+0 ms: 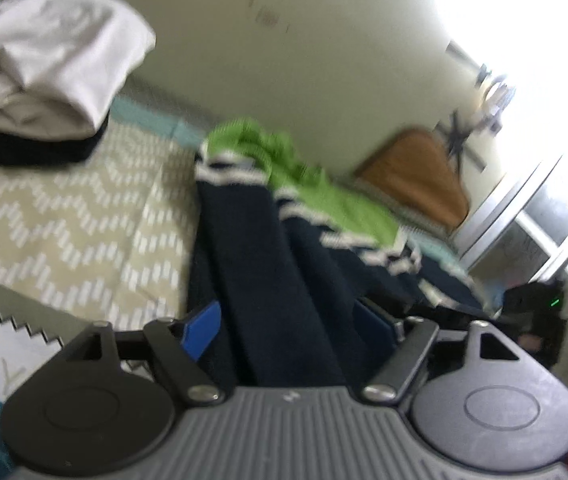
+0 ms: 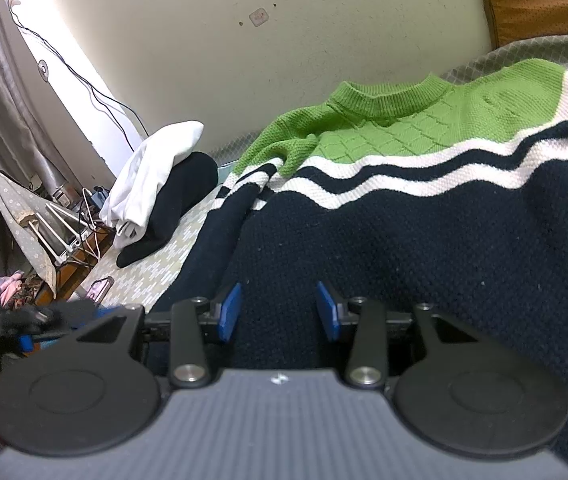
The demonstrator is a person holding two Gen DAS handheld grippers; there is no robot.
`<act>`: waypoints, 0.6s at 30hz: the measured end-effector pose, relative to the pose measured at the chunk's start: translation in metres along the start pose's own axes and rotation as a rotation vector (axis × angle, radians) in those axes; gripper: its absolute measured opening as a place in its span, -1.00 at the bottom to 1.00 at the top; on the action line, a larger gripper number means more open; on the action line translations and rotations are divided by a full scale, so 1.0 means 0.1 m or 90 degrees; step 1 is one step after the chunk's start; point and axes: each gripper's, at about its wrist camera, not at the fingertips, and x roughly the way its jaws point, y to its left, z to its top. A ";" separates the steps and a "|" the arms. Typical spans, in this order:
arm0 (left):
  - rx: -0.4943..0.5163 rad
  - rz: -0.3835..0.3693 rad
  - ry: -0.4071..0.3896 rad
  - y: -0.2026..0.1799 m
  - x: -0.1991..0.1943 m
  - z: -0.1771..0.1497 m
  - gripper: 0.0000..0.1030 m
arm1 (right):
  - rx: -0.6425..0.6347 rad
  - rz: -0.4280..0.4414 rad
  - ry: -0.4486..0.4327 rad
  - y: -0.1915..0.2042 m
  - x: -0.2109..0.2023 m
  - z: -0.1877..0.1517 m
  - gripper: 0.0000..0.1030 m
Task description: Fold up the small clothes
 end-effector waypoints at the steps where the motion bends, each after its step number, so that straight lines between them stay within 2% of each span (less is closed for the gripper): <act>1: -0.005 0.004 0.018 0.01 0.05 0.00 0.38 | -0.001 0.000 0.000 0.00 0.00 0.00 -0.12; 3: -0.010 0.012 0.038 0.02 0.13 -0.02 0.27 | 0.001 -0.003 -0.003 0.00 -0.01 0.00 -0.12; 4: -0.005 0.015 0.035 0.01 0.13 -0.02 0.14 | 0.001 -0.003 -0.003 0.00 -0.01 0.00 -0.12; 5: -0.002 0.014 0.040 0.00 0.14 -0.02 -0.24 | 0.001 -0.002 -0.003 0.00 -0.01 0.00 -0.12; 6: -0.001 0.020 0.044 -0.01 0.17 -0.02 -0.50 | 0.001 -0.001 -0.003 -0.01 -0.01 0.00 -0.12; 7: -0.001 0.033 0.046 -0.02 0.20 -0.02 -0.89 | 0.001 0.000 -0.003 -0.01 -0.01 0.00 -0.11; 10: 0.005 0.049 0.031 0.01 0.17 0.03 -0.89 | 0.003 0.002 -0.003 -0.01 -0.01 0.01 -0.11; 13: 0.023 0.091 -0.030 0.10 -0.06 0.22 -0.90 | 0.002 0.003 -0.002 -0.02 -0.01 0.01 -0.11; 15: 0.042 0.179 -0.081 0.18 -0.24 0.42 -0.90 | 0.002 0.000 -0.003 -0.02 -0.01 0.01 -0.11; 18: 0.056 0.360 -0.155 0.38 -0.39 0.73 -0.90 | 0.004 0.001 -0.003 -0.02 -0.02 0.01 -0.11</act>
